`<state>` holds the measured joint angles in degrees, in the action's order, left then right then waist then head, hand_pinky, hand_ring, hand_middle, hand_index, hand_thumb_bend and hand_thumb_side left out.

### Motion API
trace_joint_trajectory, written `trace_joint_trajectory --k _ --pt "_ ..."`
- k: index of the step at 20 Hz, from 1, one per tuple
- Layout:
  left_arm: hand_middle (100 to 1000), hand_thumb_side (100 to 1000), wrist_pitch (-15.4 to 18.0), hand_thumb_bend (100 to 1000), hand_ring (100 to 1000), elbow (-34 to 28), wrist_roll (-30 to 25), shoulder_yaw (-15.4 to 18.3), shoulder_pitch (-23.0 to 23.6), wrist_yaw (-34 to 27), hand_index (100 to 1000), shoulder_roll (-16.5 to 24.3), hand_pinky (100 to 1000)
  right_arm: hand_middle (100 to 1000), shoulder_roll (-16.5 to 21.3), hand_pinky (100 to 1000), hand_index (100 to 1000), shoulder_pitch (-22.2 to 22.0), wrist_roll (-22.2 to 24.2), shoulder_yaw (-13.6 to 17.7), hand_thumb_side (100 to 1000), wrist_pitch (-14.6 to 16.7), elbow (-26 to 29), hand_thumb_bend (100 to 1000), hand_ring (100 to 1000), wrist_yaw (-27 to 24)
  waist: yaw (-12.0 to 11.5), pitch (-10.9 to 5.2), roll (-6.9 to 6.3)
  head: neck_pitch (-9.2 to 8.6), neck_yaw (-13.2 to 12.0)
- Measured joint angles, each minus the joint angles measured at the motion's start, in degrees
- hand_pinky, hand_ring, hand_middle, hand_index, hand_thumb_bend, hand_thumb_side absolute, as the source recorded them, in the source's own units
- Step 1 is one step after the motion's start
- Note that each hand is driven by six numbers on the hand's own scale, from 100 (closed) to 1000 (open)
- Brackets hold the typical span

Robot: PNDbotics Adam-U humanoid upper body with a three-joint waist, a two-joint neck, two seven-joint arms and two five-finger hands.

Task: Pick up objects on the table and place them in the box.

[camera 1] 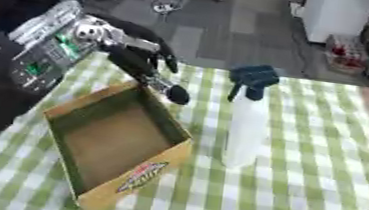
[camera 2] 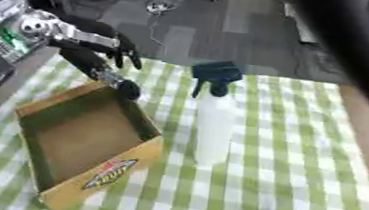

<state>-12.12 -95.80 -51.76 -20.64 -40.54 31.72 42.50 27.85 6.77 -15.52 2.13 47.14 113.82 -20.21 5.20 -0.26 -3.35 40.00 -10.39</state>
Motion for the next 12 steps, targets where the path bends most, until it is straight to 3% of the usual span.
trace_joint_trajectory --k 12 --pt "884 938 1.6 900 837 9.5 0.0 -2.0 -1.3 4.1 867 -5.9 876 765 0.0 603 853 0.7 0.6 -0.2 1000 -0.1 0.0 364 729 -1.0 0.6 0.00 -0.01 0.00 -0.3"
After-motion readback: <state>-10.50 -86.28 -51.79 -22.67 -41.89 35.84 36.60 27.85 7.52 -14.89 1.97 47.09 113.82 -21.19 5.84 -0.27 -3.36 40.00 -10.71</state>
